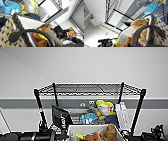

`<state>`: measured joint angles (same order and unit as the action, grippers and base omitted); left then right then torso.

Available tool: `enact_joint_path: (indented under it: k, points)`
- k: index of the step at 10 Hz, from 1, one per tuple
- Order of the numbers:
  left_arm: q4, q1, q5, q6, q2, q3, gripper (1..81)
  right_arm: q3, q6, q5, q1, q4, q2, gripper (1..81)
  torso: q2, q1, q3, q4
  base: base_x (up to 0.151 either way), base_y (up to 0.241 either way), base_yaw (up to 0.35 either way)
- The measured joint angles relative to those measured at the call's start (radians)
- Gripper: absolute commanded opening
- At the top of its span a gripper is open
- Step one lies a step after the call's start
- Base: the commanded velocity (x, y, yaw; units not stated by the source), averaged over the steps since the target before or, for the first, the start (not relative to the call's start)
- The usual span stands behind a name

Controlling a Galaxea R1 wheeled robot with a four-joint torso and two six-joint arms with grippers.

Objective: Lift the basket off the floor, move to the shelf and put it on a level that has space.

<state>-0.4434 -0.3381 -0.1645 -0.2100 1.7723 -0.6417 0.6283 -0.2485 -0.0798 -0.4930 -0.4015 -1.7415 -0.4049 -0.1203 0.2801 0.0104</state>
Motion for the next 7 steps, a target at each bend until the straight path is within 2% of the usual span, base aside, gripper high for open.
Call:
enact_joint_path:
  k: [7]
  points:
    - [-0.006,0.211,-0.048,-0.134,-0.030,0.027,1.0,-0.027,-0.003,0.060,0.203,-0.130,0.024,1.0,0.000,0.000,0.000,0.000,0.000,0.000,0.000]
